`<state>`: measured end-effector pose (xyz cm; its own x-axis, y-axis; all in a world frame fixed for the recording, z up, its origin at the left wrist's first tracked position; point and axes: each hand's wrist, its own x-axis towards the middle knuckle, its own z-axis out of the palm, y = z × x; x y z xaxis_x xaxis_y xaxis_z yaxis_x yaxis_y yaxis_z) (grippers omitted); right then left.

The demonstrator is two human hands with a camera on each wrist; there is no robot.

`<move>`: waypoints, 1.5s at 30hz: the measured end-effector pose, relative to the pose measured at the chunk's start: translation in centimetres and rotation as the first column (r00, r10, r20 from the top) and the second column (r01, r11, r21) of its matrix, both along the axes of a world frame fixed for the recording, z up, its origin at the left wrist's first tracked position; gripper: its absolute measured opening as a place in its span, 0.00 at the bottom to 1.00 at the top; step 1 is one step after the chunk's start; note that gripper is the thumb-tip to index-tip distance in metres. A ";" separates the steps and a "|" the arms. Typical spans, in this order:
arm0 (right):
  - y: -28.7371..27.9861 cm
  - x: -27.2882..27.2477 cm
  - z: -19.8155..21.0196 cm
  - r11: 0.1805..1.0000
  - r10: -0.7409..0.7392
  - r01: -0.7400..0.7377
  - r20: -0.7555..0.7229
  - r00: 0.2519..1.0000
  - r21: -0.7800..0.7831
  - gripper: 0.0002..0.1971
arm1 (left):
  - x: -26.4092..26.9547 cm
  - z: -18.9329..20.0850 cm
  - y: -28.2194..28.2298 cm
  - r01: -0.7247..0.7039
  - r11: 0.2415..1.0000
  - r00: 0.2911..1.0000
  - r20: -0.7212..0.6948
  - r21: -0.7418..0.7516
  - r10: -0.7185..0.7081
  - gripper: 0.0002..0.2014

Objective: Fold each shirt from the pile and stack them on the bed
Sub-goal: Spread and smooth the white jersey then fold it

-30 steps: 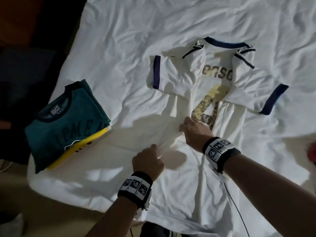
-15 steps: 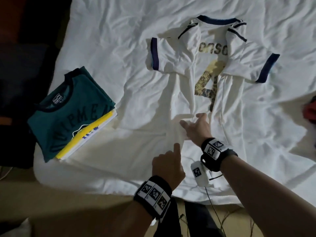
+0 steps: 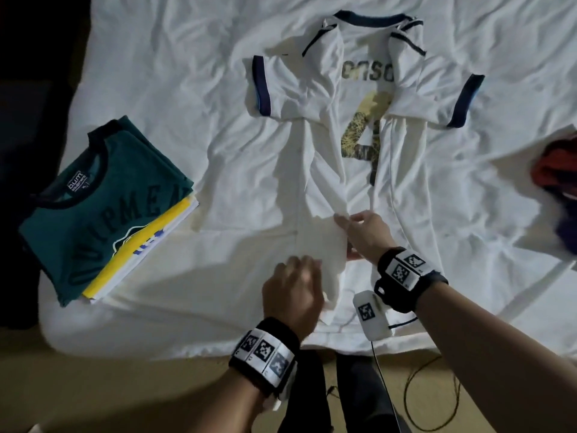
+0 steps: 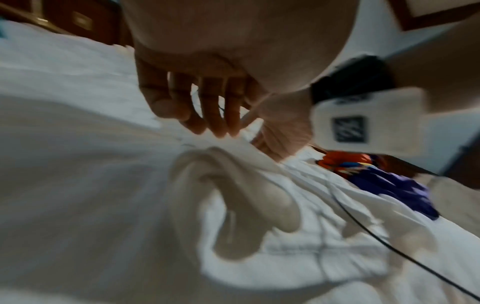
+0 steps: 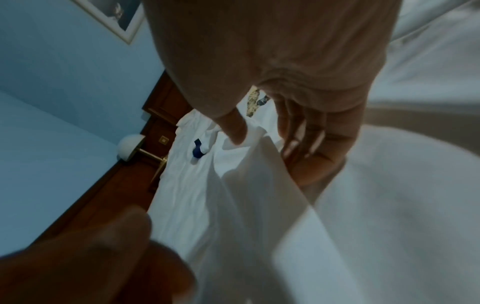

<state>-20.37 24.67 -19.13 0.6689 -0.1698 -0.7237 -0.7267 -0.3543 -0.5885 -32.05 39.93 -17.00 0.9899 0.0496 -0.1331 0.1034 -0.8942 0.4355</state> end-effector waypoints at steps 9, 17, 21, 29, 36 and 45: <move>-0.2 -3.0 -0.2 0.955 0.279 -0.278 -0.006 0.960 -0.104 0.15 | 1.9 -2.6 2.5 -0.146 0.977 0.874 -0.484 -0.158 0.052 0.17; 0.4 -8.7 -0.5 0.947 0.317 -0.319 -0.062 0.946 -0.031 0.31 | 0.0 -1.8 3.4 -0.116 0.971 0.916 -0.400 -0.208 0.024 0.13; 0.0 -9.6 -0.6 0.979 0.201 -0.201 0.009 0.980 0.018 0.27 | -2.9 -1.3 4.4 0.073 0.914 0.980 -0.141 -0.399 -0.140 0.20; 0.8 -9.9 0.2 0.979 0.203 -0.203 0.107 0.973 -0.007 0.25 | -4.6 -2.2 4.7 0.126 0.927 0.969 -0.155 -0.354 -0.191 0.06; 0.8 -10.8 0.7 0.968 0.245 -0.237 0.105 0.964 -0.080 0.29 | -6.0 -2.0 4.7 0.412 0.906 0.909 -0.021 -0.101 -0.416 0.06; 0.2 -11.0 0.8 0.970 0.225 -0.226 -0.018 0.974 -0.085 0.28 | -4.3 -3.2 4.6 0.476 0.875 0.862 0.151 0.088 -0.484 0.08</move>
<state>-31.39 24.82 -18.35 0.6915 -0.0767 -0.7183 -0.6266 -0.5585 -0.5435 -36.36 44.57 -20.20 0.9001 -0.4350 0.0225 -0.4124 -0.8343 0.3658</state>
